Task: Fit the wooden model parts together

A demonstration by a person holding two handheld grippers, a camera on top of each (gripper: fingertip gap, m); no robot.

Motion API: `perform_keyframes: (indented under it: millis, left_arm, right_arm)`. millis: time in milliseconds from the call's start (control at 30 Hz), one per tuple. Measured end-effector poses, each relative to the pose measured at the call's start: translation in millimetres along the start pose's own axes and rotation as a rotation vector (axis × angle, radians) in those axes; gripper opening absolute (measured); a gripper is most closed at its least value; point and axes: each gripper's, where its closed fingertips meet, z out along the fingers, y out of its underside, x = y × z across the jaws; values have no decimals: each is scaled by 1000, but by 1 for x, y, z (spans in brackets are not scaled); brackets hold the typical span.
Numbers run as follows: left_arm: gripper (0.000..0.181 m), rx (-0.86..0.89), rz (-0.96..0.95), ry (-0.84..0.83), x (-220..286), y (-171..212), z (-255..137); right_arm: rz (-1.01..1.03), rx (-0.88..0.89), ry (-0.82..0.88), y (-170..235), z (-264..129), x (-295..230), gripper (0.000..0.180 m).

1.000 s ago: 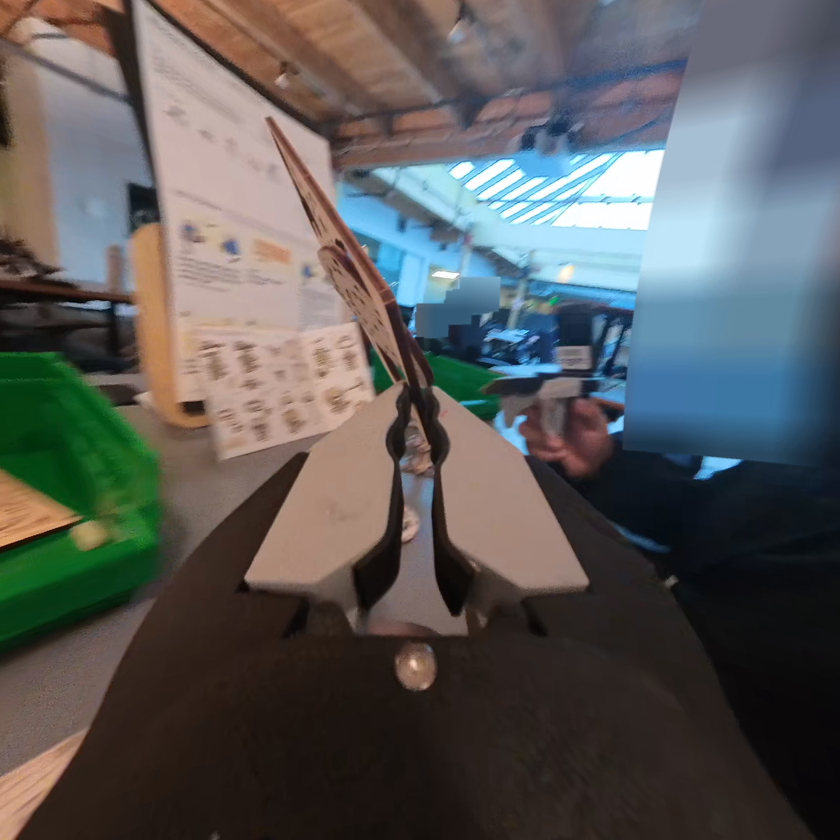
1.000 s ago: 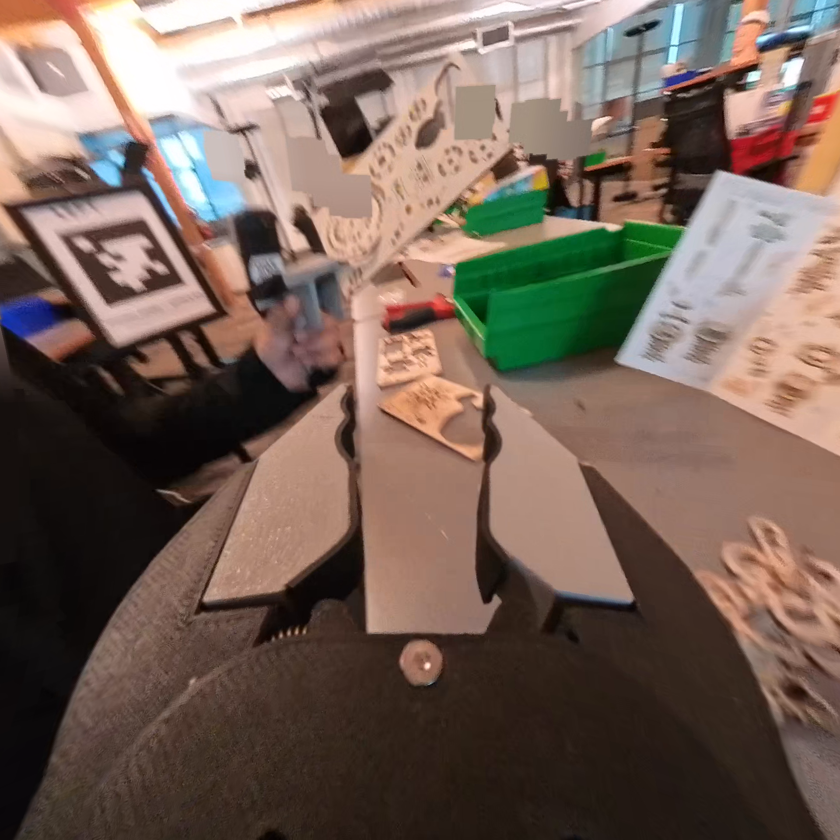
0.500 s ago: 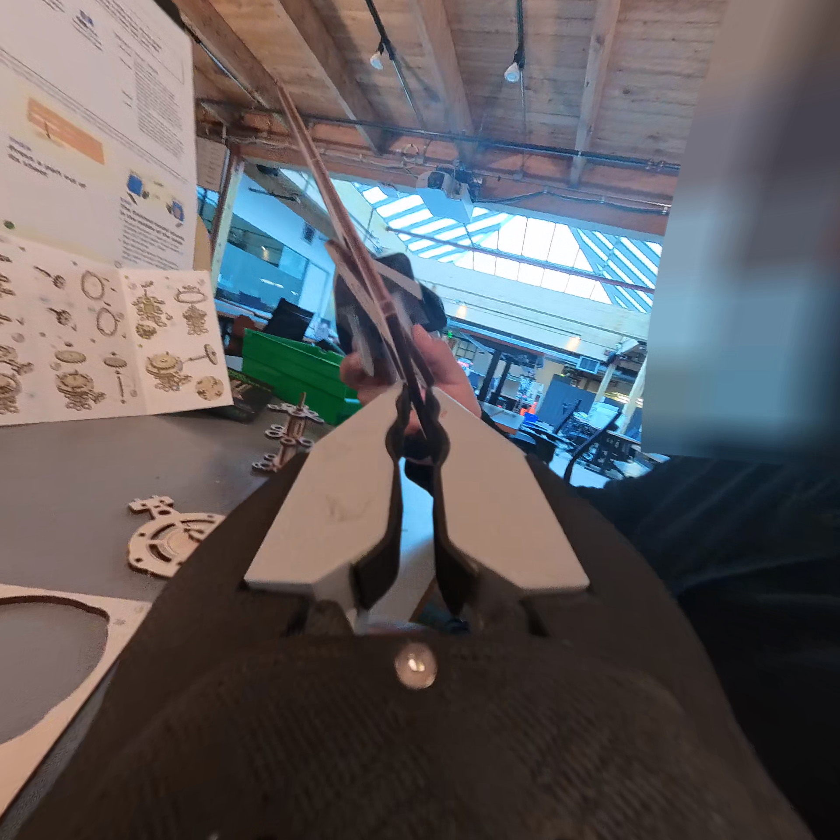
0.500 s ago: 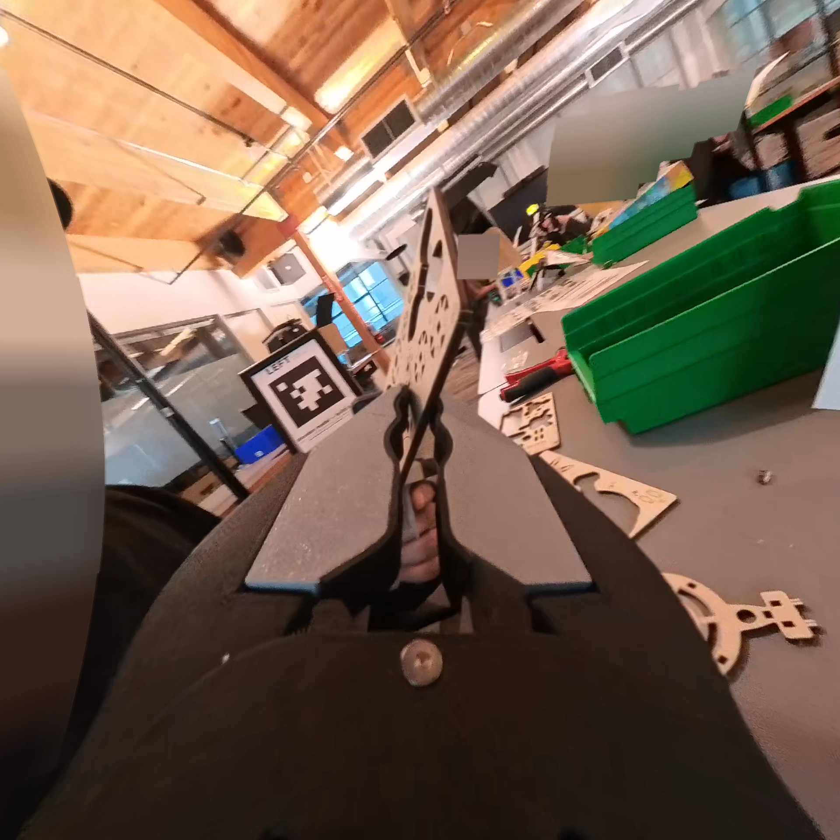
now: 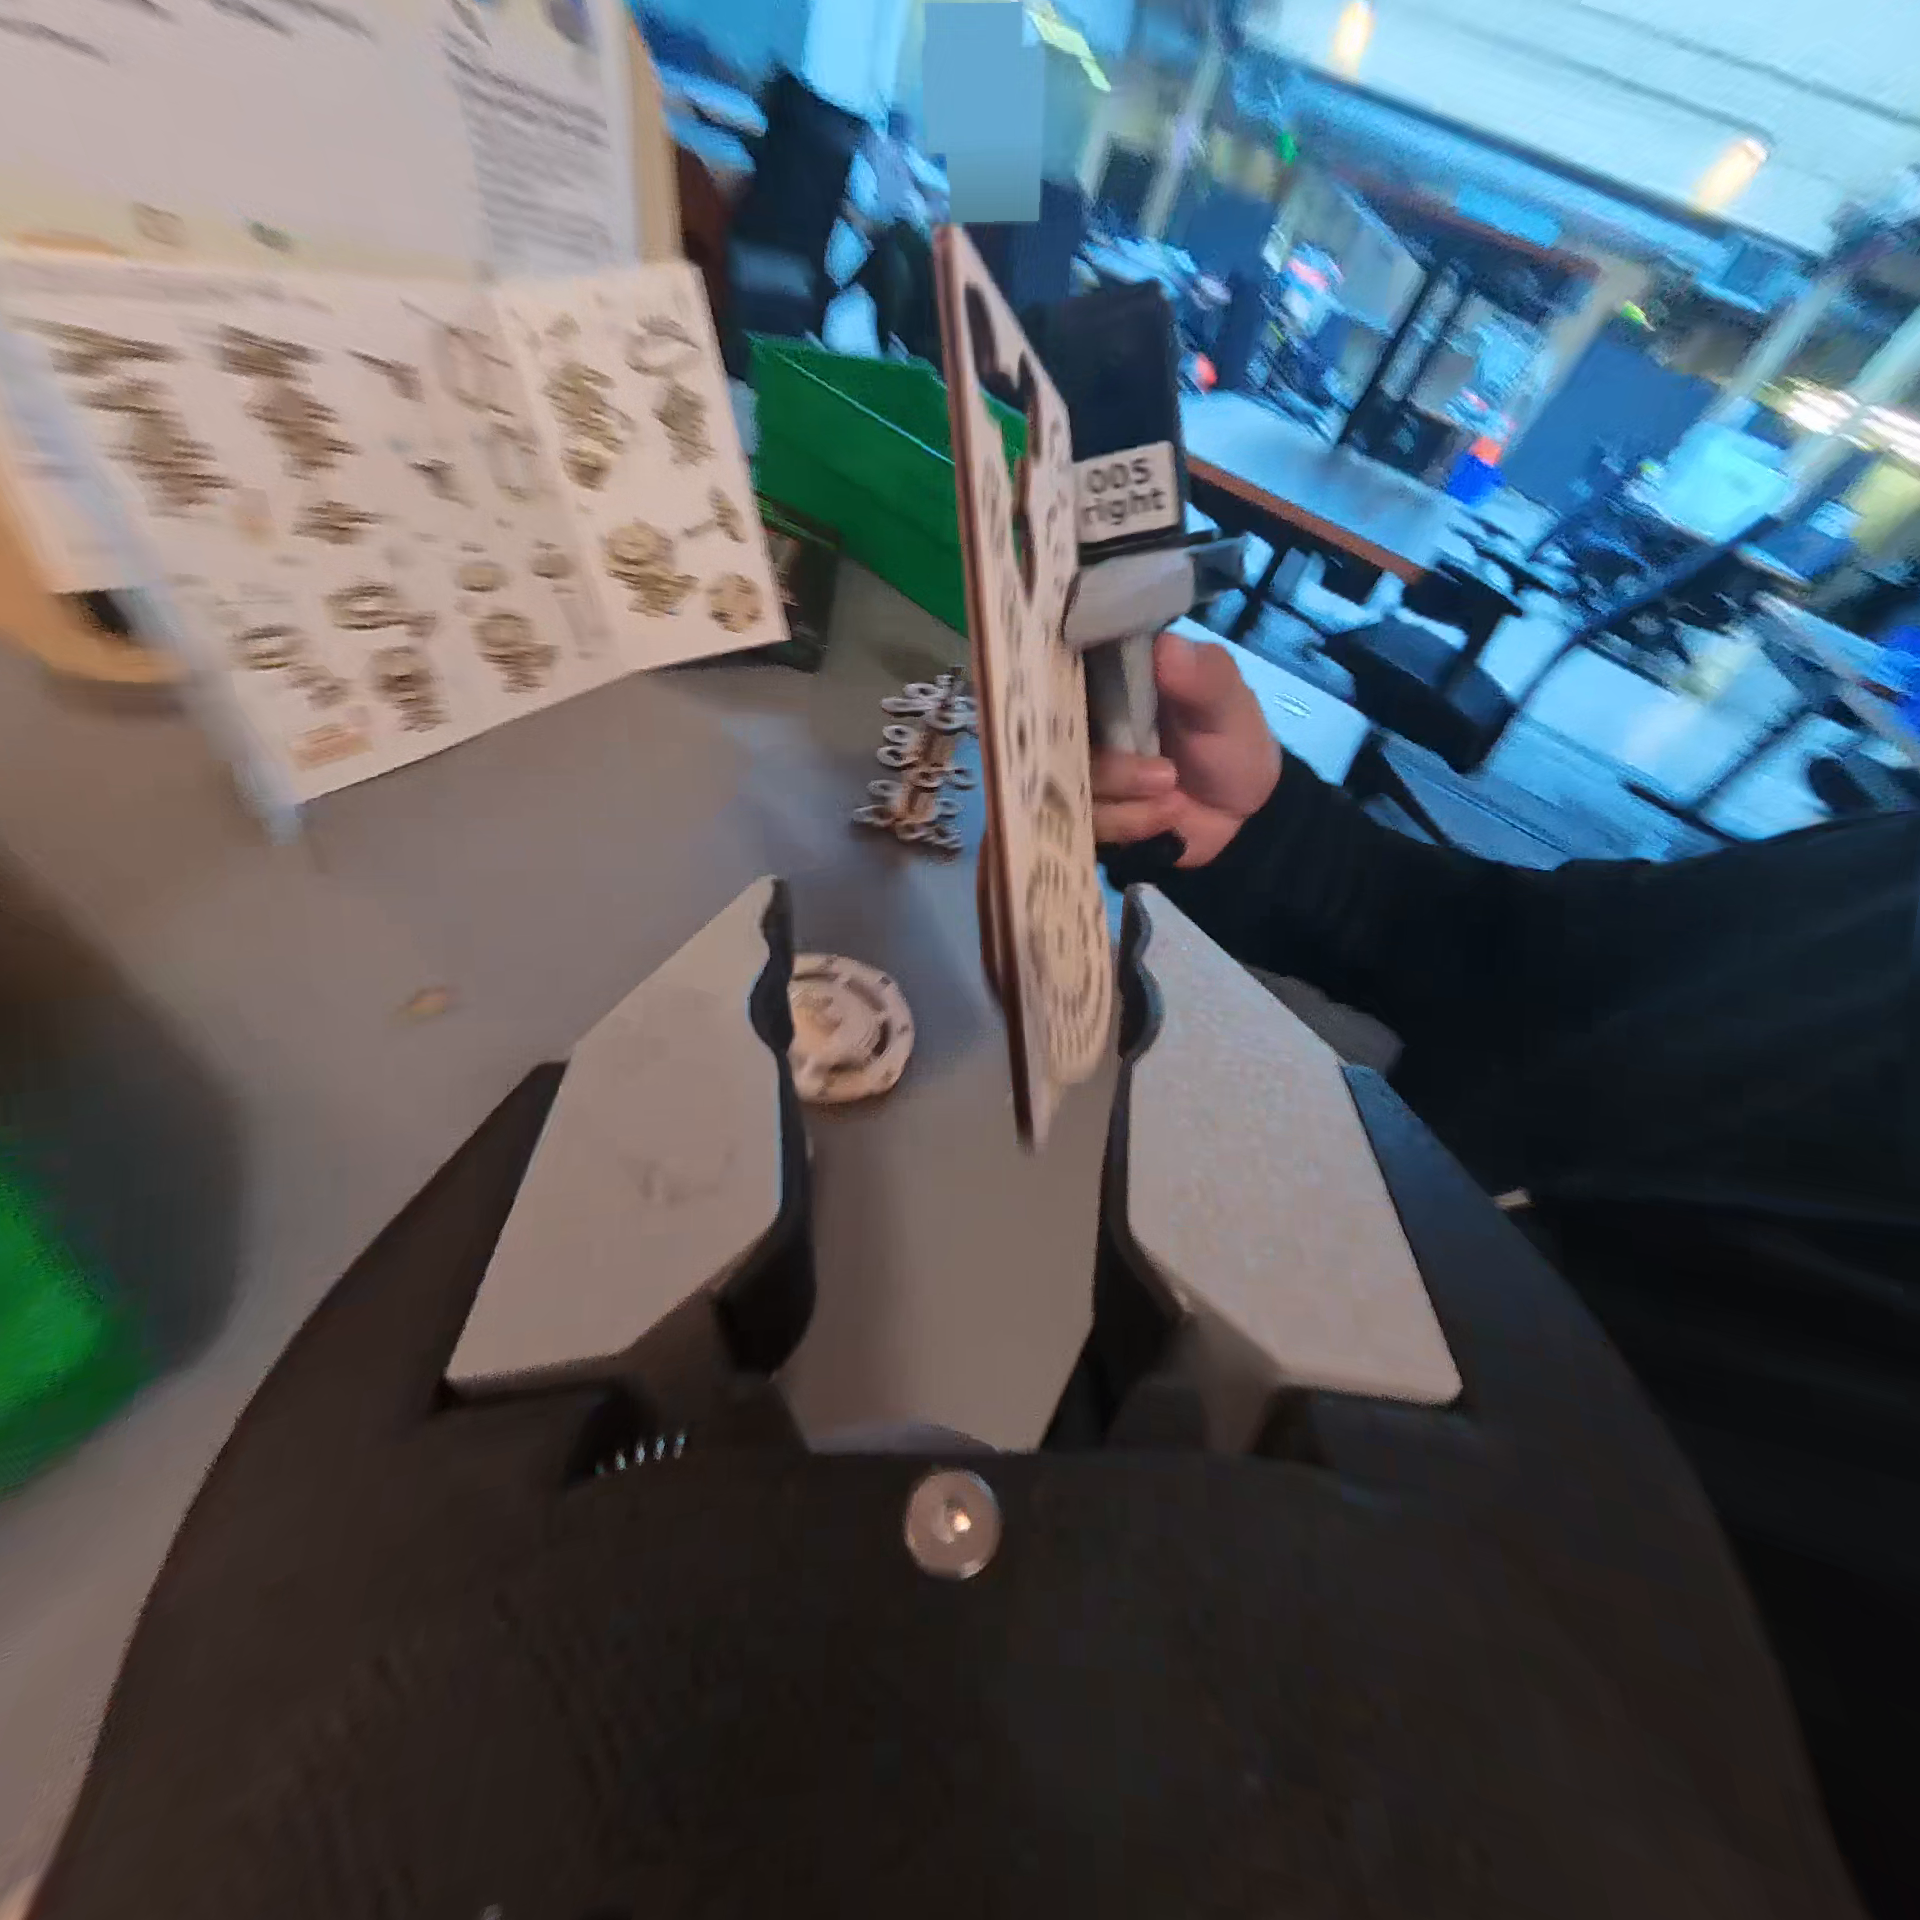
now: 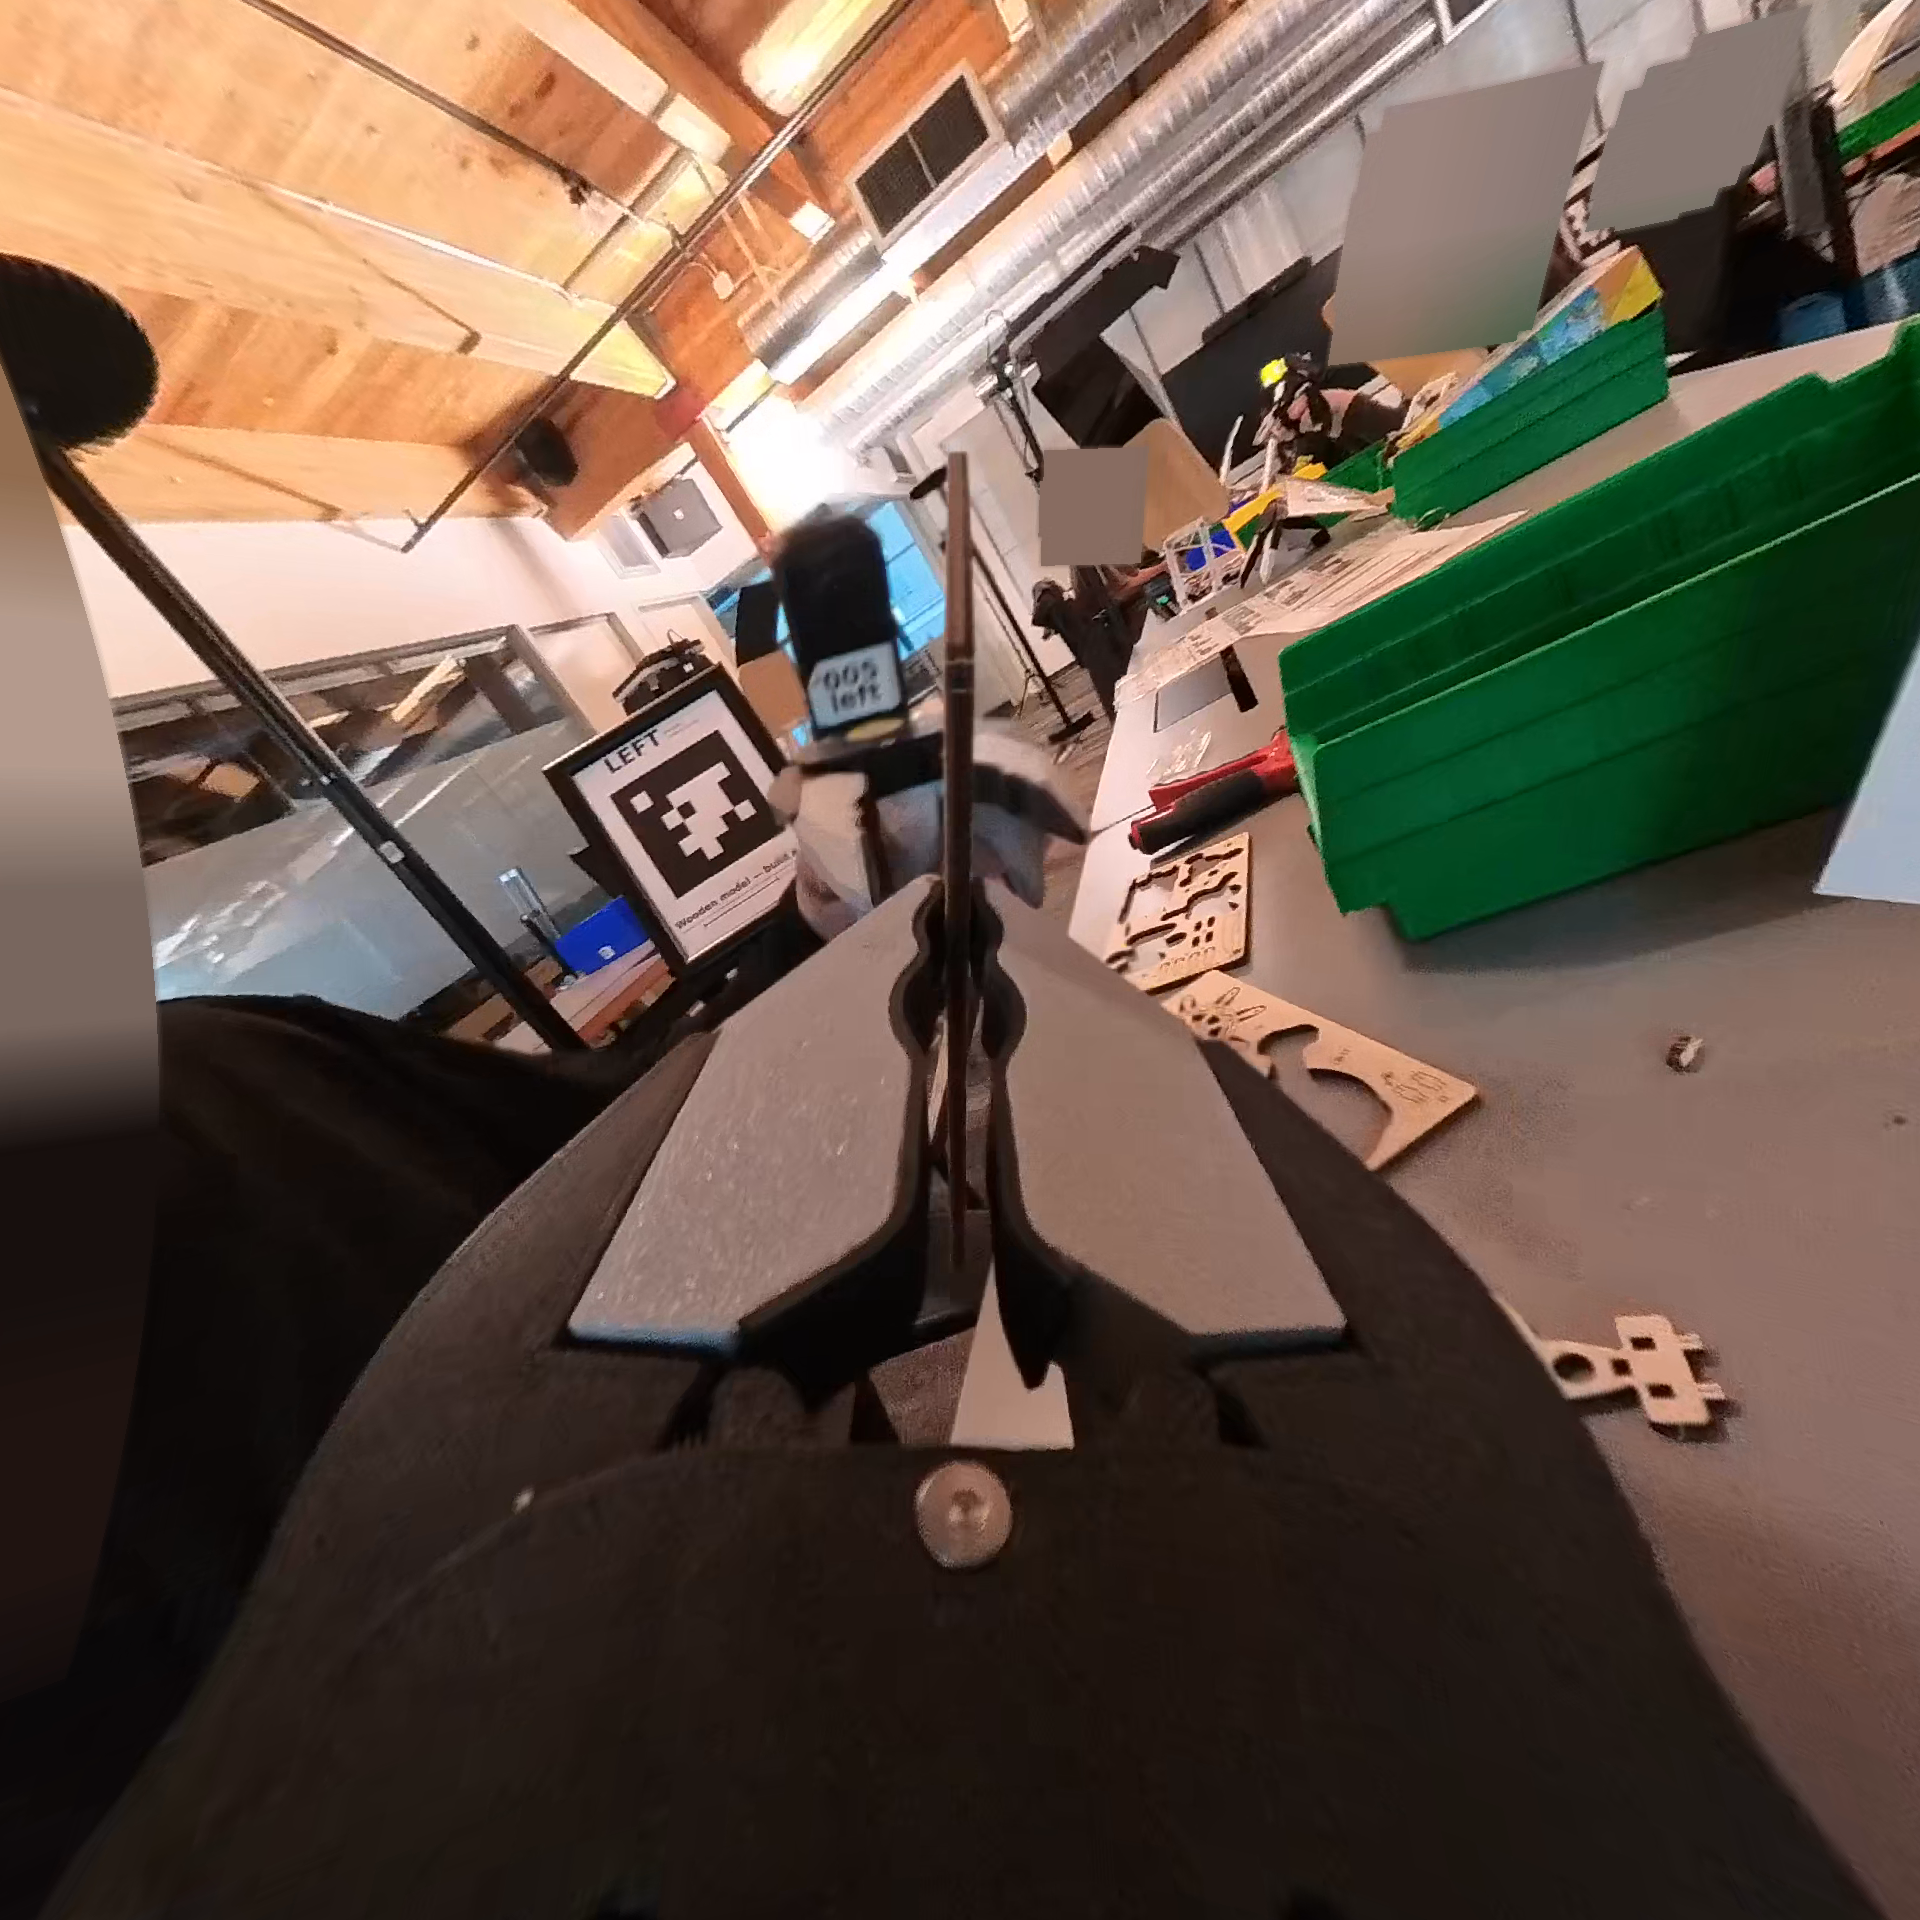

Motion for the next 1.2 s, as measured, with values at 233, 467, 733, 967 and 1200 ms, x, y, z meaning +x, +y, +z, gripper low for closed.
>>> perform_keyframes:
  millis: [233, 467, 733, 967, 1200]
  left_arm:
    - [2, -143, -30, 207, 23, -6, 63]
    - [0, -127, -21, 115, 17, -10, 80]
    - [0, -85, 0, 63, 20, -8, 94]
    - [0, -60, -2, 56, 20, -11, 94]
    - [0, -66, 8, 40, 19, -11, 95]
  right_arm:
    - [-54, -32, 34, 6, -5, 1, 0]
    - [-133, -12, 159, 4, -14, 13, 18]
    - [-129, 53, 192, -2, -19, 19, 16]
    - [-153, 35, 190, -1, -22, 17, 14]
    - [-175, 33, 202, -2, -22, 18, 15]
